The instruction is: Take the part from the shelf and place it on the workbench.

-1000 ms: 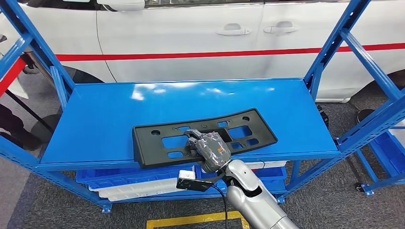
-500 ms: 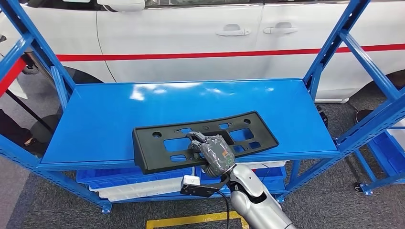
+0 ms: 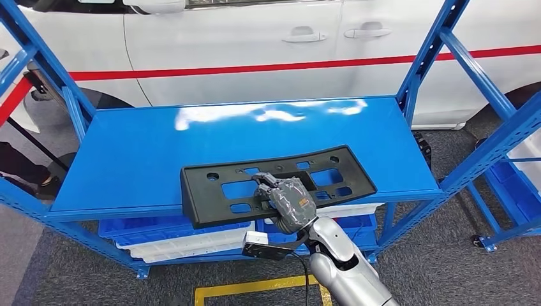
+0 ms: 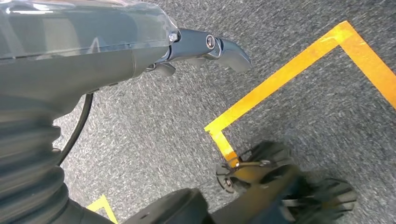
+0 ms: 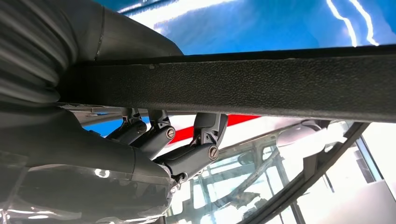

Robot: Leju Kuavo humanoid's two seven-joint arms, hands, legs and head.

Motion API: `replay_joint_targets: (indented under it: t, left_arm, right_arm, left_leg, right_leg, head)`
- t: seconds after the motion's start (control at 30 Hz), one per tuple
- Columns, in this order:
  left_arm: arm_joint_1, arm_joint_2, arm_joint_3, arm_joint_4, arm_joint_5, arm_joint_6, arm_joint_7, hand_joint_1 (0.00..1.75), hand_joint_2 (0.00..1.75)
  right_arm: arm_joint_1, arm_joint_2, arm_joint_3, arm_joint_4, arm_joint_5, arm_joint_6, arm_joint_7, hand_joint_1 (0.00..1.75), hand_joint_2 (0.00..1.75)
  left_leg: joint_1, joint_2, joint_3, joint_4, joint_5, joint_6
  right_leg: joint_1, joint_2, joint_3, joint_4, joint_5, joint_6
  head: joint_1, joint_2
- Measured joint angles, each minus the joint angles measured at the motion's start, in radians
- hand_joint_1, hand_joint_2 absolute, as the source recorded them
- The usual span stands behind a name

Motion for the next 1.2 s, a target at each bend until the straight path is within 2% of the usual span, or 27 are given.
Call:
replay_joint_targets:
  t: [0.07, 0.1, 0.2, 0.23, 0.27, 0.3, 0.37, 0.4, 0.43, 0.47, 0.5, 0.57, 0.6, 0.63, 0.7, 0.73, 0.77, 0.8, 0.87, 0.9, 0.93, 0.97, 1.0, 1.03, 1.07, 1.13, 1.2]
  left_arm:
    - [-0.001, 0.000, 0.001, 0.000, 0.000, 0.000, 0.000, 0.00, 1.75]
    - [0.000, -0.001, 0.002, 0.000, 0.000, 0.000, 0.000, 0.00, 1.75]
    - [0.004, -0.001, 0.005, 0.000, 0.000, 0.002, -0.002, 0.00, 1.75]
    - [0.004, -0.001, 0.006, 0.000, -0.001, 0.002, -0.004, 0.00, 1.75]
    - [0.005, -0.001, 0.007, 0.000, -0.001, 0.004, -0.006, 0.00, 1.75]
    - [0.005, -0.001, 0.008, 0.000, -0.001, 0.005, -0.008, 0.00, 1.75]
    - [0.008, -0.001, 0.012, 0.000, -0.001, 0.007, -0.013, 0.00, 1.75]
    - [0.010, -0.001, 0.013, 0.000, -0.003, 0.007, -0.014, 0.00, 1.75]
    - [0.011, -0.001, 0.015, 0.000, -0.004, 0.007, -0.014, 0.00, 1.75]
    - [0.012, -0.002, 0.015, 0.000, -0.006, 0.007, -0.015, 0.00, 1.75]
    - [0.012, -0.002, 0.015, 0.000, -0.007, 0.007, -0.014, 0.00, 1.75]
    - [0.012, -0.009, 0.016, 0.000, -0.008, 0.009, -0.012, 0.00, 1.75]
    - [0.011, -0.012, 0.016, 0.000, -0.009, 0.011, -0.010, 0.00, 1.75]
    - [0.011, -0.016, 0.016, 0.000, -0.010, 0.013, -0.009, 0.00, 1.75]
    - [0.012, -0.019, 0.016, 0.000, -0.013, 0.015, -0.009, 0.00, 1.75]
    - [0.013, -0.019, 0.017, 0.000, -0.015, 0.016, -0.009, 0.00, 1.75]
    - [0.015, -0.019, 0.018, 0.000, -0.016, 0.016, -0.010, 0.00, 1.75]
    - [0.015, -0.018, 0.020, 0.000, -0.017, 0.016, -0.011, 0.00, 1.75]
    - [0.016, -0.018, 0.023, 0.000, -0.018, 0.014, -0.014, 0.00, 1.75]
    - [0.016, -0.017, 0.024, 0.000, -0.018, 0.013, -0.015, 0.00, 1.75]
    - [0.016, -0.017, 0.025, 0.000, -0.018, 0.013, -0.015, 0.00, 1.75]
    - [0.016, -0.016, 0.025, 0.000, -0.018, 0.012, -0.015, 0.00, 1.75]
    - [0.016, -0.016, 0.025, 0.000, -0.019, 0.013, -0.015, 0.00, 1.75]
    - [0.015, -0.015, 0.025, 0.000, -0.019, 0.014, -0.014, 0.00, 1.75]
    - [0.015, -0.015, 0.026, 0.000, -0.020, 0.015, -0.013, 0.00, 1.75]
    - [0.016, -0.015, 0.027, -0.001, -0.021, 0.018, -0.011, 0.00, 1.75]
    - [0.018, -0.015, 0.030, -0.001, -0.023, 0.019, -0.011, 0.00, 1.75]
  right_arm:
    - [-0.001, -0.002, -0.003, 0.000, 0.000, 0.002, -0.001, 1.75, 1.75]
    - [-0.001, -0.003, -0.004, 0.000, 0.000, 0.003, -0.001, 1.75, 1.75]
    - [0.001, -0.005, -0.006, 0.000, 0.000, 0.006, -0.002, 1.75, 1.75]
    - [0.002, -0.006, -0.007, 0.000, 0.000, 0.006, -0.003, 1.75, 1.75]
    - [0.004, -0.006, -0.007, -0.002, 0.002, 0.007, -0.003, 1.75, 1.75]
    - [0.006, -0.007, -0.007, -0.003, 0.004, 0.007, -0.004, 1.75, 1.75]
    - [0.012, -0.007, -0.006, -0.007, 0.010, 0.008, -0.003, 1.75, 1.75]
    - [0.016, -0.007, -0.005, -0.008, 0.012, 0.009, -0.002, 1.75, 1.75]
    - [0.019, -0.007, -0.005, -0.008, 0.013, 0.009, -0.001, 1.75, 1.75]
    - [0.021, -0.007, -0.005, -0.008, 0.013, 0.010, -0.001, 1.75, 1.75]
    - [0.022, -0.007, -0.006, -0.008, 0.014, 0.010, 0.000, 1.75, 1.75]
    - [0.023, -0.008, -0.009, -0.015, 0.013, 0.009, 0.000, 1.75, 1.75]
    - [0.024, -0.008, -0.011, -0.018, 0.013, 0.008, 0.000, 1.75, 1.75]
    - [0.025, -0.008, -0.014, -0.022, 0.012, 0.007, -0.001, 1.75, 1.75]
    - [0.033, -0.009, -0.019, -0.028, 0.010, 0.007, -0.002, 1.75, 1.75]
    - [0.038, -0.010, -0.020, -0.031, 0.010, 0.008, -0.002, 1.75, 1.75]
    - [0.043, -0.010, -0.021, -0.033, 0.009, 0.009, -0.003, 1.75, 1.75]
    - [0.049, -0.009, -0.021, -0.034, 0.008, 0.012, -0.003, 1.75, 1.75]
    - [0.064, -0.009, -0.021, -0.032, 0.004, 0.017, -0.002, 1.75, 1.75]
    - [0.073, -0.009, -0.021, -0.032, 0.003, 0.019, -0.002, 1.75, 1.75]
    - [0.082, -0.009, -0.021, -0.031, 0.002, 0.020, -0.002, 1.75, 1.75]
    - [0.088, -0.009, -0.020, -0.031, 0.001, 0.021, -0.002, 1.75, 1.75]
    - [0.091, -0.008, -0.020, -0.031, 0.002, 0.021, -0.002, 1.75, 1.75]
    - [0.093, -0.008, -0.020, -0.031, 0.003, 0.020, -0.003, 1.75, 1.75]
    - [0.094, -0.008, -0.021, -0.033, 0.005, 0.020, -0.003, 1.75, 1.75]
    - [0.095, -0.008, -0.021, -0.036, 0.008, 0.020, -0.005, 1.75, 1.75]
    - [0.097, -0.008, -0.022, -0.036, 0.012, 0.020, -0.006, 1.75, 1.75]
  left_leg:
    - [0.002, -0.007, 0.062, -0.110, 0.035, 0.002]
    - [0.002, -0.011, 0.071, -0.133, 0.038, 0.009]
    - [-0.001, -0.013, 0.049, -0.131, 0.046, 0.038]
    - [-0.001, -0.010, 0.042, -0.131, 0.054, 0.048]
    - [-0.002, -0.007, 0.033, -0.132, 0.063, 0.058]
    - [-0.004, -0.005, 0.023, -0.132, 0.072, 0.066]
    - [-0.011, -0.002, -0.001, -0.130, 0.091, 0.073]
    - [-0.015, -0.001, -0.014, -0.129, 0.101, 0.074]
    - [-0.019, 0.000, -0.028, -0.128, 0.110, 0.075]
    - [-0.024, 0.001, -0.040, -0.127, 0.118, 0.076]
    - [-0.028, 0.002, -0.051, -0.127, 0.127, 0.076]
    - [-0.034, 0.003, -0.065, -0.127, 0.142, 0.074]
    - [-0.034, 0.004, -0.068, -0.128, 0.149, 0.071]
    - [-0.033, 0.005, -0.070, -0.130, 0.156, 0.066]
    - [-0.031, 0.005, -0.074, -0.134, 0.170, 0.056]
    - [-0.031, 0.004, -0.080, -0.129, 0.162, 0.050]
    - [-0.031, 0.002, -0.090, -0.111, 0.136, 0.044]
    - [-0.030, 0.001, -0.105, -0.072, 0.093, 0.038]
    - [-0.023, -0.002, -0.134, 0.040, 0.000, 0.025]
    - [-0.020, -0.002, -0.141, 0.092, -0.020, 0.019]
    - [-0.017, -0.001, -0.138, 0.119, -0.016, 0.014]
    - [-0.014, -0.001, -0.120, 0.116, 0.007, 0.009]
    - [-0.011, -0.001, -0.085, 0.079, 0.037, 0.004]
    - [-0.008, -0.001, -0.041, 0.017, 0.050, 0.001]
    - [-0.009, -0.003, 0.003, -0.048, 0.050, 0.003]
    - [-0.013, -0.007, 0.044, -0.121, 0.031, 0.017]
    - [-0.017, -0.008, 0.037, -0.123, 0.038, 0.038]
  right_leg:
    - [0.001, 0.003, -0.015, 0.014, 0.007, 0.012]
    - [0.003, 0.004, -0.021, 0.019, 0.012, 0.018]
    - [0.005, 0.009, -0.032, 0.022, 0.026, 0.038]
    - [0.003, 0.009, -0.039, 0.033, 0.012, 0.042]
    - [0.001, 0.008, -0.051, 0.062, -0.021, 0.045]
    - [0.000, 0.007, -0.069, 0.113, -0.069, 0.047]
    - [0.001, 0.006, -0.109, 0.249, -0.161, 0.049]
    - [0.002, 0.006, -0.116, 0.298, -0.179, 0.048]
    - [0.004, 0.006, -0.107, 0.312, -0.174, 0.044]
    - [0.007, 0.006, -0.079, 0.288, -0.154, 0.036]
    - [0.012, 0.006, -0.033, 0.230, -0.130, 0.024]
    - [0.026, 0.003, 0.069, 0.085, -0.112, -0.002]
    - [0.032, 0.000, 0.101, 0.036, -0.111, -0.010]
    - [0.037, -0.003, 0.114, 0.010, -0.113, -0.014]
    - [0.036, -0.006, 0.110, -0.008, -0.093, -0.017]
    - [0.033, -0.007, 0.106, -0.018, -0.079, -0.019]
    - [0.029, -0.009, 0.097, -0.027, -0.064, -0.023]
    - [0.024, -0.010, 0.086, -0.034, -0.049, -0.024]
    - [0.022, -0.011, 0.056, -0.033, -0.027, -0.026]
    - [0.021, -0.012, 0.038, -0.029, -0.017, -0.023]
    - [0.019, -0.013, 0.019, -0.023, -0.007, -0.020]
    - [0.016, -0.013, -0.001, -0.016, 0.002, -0.016]
    - [0.012, -0.013, -0.021, -0.006, 0.009, -0.011]
    - [0.010, -0.013, -0.039, 0.006, 0.015, -0.005]
    - [0.008, -0.013, -0.055, 0.019, 0.020, 0.001]
    - [0.009, -0.013, -0.071, 0.034, 0.031, 0.013]
    - [0.008, -0.012, -0.075, 0.035, 0.045, 0.027]
  head:
    - [0.000, 0.000]
    - [0.000, 0.000]
    - [0.000, 0.000]
    - [0.000, 0.000]
    - [0.000, 0.000]
    - [0.000, 0.000]
    - [0.000, 0.000]
    - [0.000, 0.000]
    - [0.000, 0.000]
    - [0.000, 0.000]
    - [0.000, 0.000]
    - [0.000, 0.000]
    - [0.000, 0.000]
    - [0.000, 0.000]
    - [0.001, 0.000]
    - [0.000, 0.000]
    - [0.000, 0.000]
    - [0.000, 0.000]
    - [0.000, 0.000]
    - [0.000, 0.000]
    - [0.000, 0.000]
    - [0.000, 0.000]
    - [0.000, 0.000]
    - [0.000, 0.000]
    - [0.000, 0.000]
    - [0.000, 0.000]
    - [0.000, 0.000]
